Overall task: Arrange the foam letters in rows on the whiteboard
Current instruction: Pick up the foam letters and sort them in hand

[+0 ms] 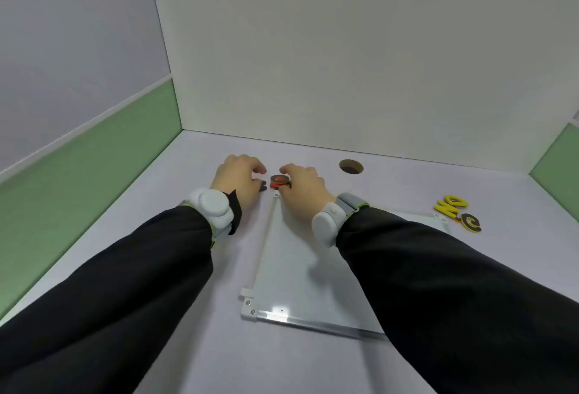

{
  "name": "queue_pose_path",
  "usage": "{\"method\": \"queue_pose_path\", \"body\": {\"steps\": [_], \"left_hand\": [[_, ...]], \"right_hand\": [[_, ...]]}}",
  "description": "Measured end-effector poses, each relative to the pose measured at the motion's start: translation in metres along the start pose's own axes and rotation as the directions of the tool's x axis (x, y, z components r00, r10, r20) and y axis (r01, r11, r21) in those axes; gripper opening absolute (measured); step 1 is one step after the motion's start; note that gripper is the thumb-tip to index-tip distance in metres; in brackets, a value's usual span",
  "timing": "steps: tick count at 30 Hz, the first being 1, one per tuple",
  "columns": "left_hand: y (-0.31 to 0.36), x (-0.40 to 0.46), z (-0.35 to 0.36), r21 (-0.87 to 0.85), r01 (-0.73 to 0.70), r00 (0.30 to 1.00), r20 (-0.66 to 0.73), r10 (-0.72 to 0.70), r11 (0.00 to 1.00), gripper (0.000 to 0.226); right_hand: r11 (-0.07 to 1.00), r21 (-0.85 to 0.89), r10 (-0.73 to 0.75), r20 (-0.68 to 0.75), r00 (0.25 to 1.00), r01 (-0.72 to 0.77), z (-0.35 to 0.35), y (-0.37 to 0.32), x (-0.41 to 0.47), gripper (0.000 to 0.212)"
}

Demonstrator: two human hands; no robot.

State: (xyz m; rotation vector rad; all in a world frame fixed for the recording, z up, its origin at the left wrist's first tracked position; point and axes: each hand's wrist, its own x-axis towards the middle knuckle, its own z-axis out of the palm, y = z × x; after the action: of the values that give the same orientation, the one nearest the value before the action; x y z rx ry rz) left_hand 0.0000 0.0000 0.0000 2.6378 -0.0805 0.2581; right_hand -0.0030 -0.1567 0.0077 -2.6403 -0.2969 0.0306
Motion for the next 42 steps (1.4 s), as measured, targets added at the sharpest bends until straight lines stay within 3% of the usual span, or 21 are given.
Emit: {"method": "queue_pose_path", "body": {"steps": [6,17,25,28,32,38,42], "left_hand": [[0.01,0.009,0.016,0.015,0.054,0.996,0.065,-0.054,0.998,0.037],[0.014,0.013,0.024,-0.074,0.032,0.999,0.037,-0.029,0.997,0.027],[0.013,0.011,0.016,-0.377,0.038,0.999,0.035,-0.027,0.926,0.012],[0.02,0.01,0.01,-0.484,0.038,0.999,0.003,-0.042,0.874,0.016],[0.024,0.01,0.008,-0.494,0.035,0.999,0.001,-0.04,0.869,0.017],[0.018,0.003,0.013,-0.316,0.074,0.989,0.143,-0.029,0.946,0.016],[0.02,-0.001,0.011,-0.026,-0.012,0.972,0.233,0.018,1.0,0.044]], "right_hand": [[0.995,0.016,0.094,0.003,0.996,-0.094,0.006,0.007,0.01,0.035],[0.987,0.161,0.036,-0.081,0.996,-0.023,0.013,0.023,0.021,0.02],[0.865,0.5,0.064,-0.188,0.98,0.039,-0.002,0.03,0.018,0.014],[0.842,0.537,0.063,-0.192,0.979,0.051,-0.008,0.031,0.018,0.016],[0.854,0.519,0.113,-0.243,0.963,0.031,-0.013,0.031,0.018,0.016],[0.87,0.493,0.163,-0.234,0.959,-0.027,-0.013,0.04,0.017,0.017],[0.863,0.504,0.178,-0.238,0.955,-0.035,-0.015,0.042,0.014,0.018]]}}
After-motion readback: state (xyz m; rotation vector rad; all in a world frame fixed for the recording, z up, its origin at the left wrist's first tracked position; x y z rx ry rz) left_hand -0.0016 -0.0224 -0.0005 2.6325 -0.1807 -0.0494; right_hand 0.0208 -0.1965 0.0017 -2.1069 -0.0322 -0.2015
